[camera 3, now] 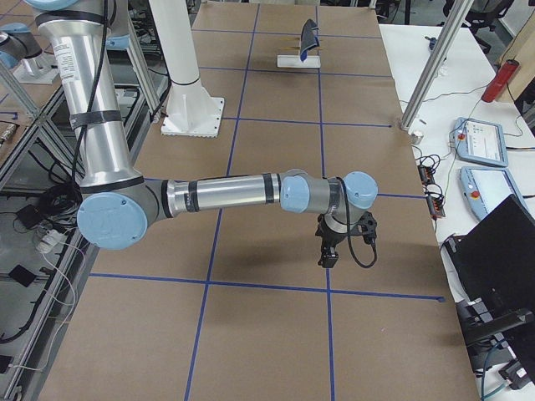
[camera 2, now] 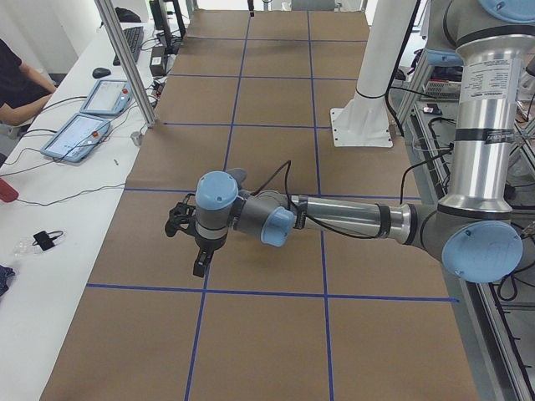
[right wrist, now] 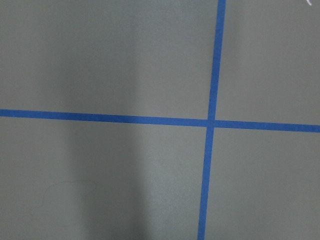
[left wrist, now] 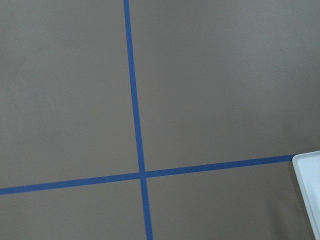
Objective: Hang towel on rack
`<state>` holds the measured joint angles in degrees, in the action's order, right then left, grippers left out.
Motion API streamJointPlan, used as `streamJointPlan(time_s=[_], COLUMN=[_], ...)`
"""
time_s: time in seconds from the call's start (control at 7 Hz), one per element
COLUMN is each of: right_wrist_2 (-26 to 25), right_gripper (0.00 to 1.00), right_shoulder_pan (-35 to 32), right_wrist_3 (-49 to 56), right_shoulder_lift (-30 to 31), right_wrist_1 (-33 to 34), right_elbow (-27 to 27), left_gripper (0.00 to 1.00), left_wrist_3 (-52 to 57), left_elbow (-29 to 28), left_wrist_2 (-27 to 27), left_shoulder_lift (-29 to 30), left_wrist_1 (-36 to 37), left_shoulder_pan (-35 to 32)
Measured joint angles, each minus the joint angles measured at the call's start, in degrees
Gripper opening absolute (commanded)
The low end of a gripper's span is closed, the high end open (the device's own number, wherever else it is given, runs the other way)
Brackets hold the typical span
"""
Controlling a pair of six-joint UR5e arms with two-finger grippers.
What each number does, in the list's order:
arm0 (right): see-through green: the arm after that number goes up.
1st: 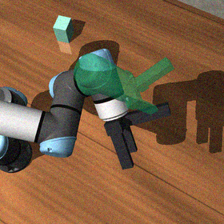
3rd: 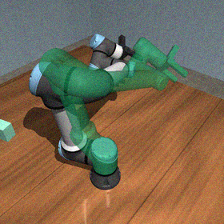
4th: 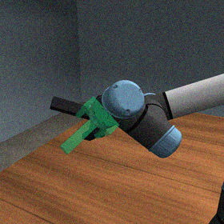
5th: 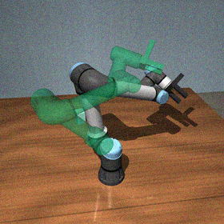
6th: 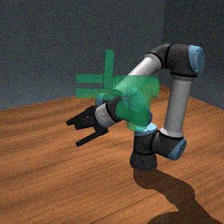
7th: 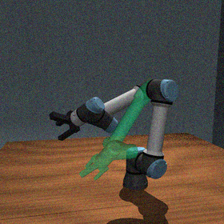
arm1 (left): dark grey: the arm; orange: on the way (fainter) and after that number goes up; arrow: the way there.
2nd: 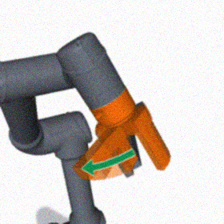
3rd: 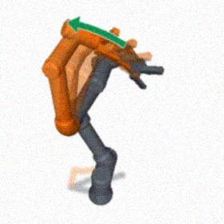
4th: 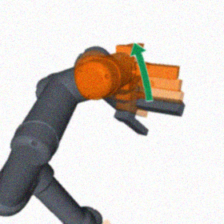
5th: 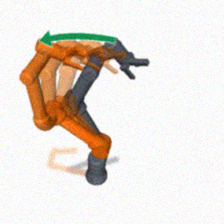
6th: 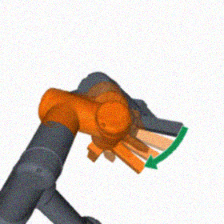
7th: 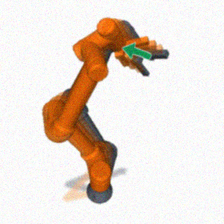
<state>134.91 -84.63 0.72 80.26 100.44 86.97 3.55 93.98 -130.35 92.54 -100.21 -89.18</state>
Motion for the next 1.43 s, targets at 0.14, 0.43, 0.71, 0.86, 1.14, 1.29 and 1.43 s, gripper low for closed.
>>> streamJointPlan(time_s=[0.14,0.43,0.71,0.86,1.14,1.29,1.43], right_wrist_2=[0.04,0.19,-0.03,-0.18,-0.51,-1.37,-2.44], right_gripper=[1.0,1.0,1.0,1.0,1.0,1.0,1.0], right_shoulder_pan=[-1.06,-2.48,-3.09,-3.41,-3.95,-4.07,-4.1], right_wrist_3=[0.0,0.18,0.43,0.46,0.11,-0.03,-0.08], right_shoulder_lift=[0.37,1.7,3.37,4.16,4.81,4.91,5.09], right_wrist_1=[-0.02,0.0,-0.06,-0.06,-0.07,-0.07,-0.07], right_elbow=[0.05,0.5,0.97,1.07,1.63,2.4,3.06], left_gripper=[0.98,0.98,0.98,0.98,0.98,0.98,0.98], left_wrist_3=[7.44,12.29,5.0,-1.25,-5.61,-6.06,-6.21], left_elbow=[-0.04,-3.96,-10.28,-10.5,-9.88,-9.76,-9.73], left_wrist_2=[2.05,3.84,3.79,3.02,-0.66,-1.59,-2.02], left_shoulder_lift=[2.05,3.56,4.63,4.77,4.7,4.65,4.5], left_wrist_1=[6.25,8.12,2.36,1.28,1.13,1.15,1.14], left_shoulder_pan=[-1.29,-1.85,-1.8,-1.76,-1.68,-1.61,-1.56])
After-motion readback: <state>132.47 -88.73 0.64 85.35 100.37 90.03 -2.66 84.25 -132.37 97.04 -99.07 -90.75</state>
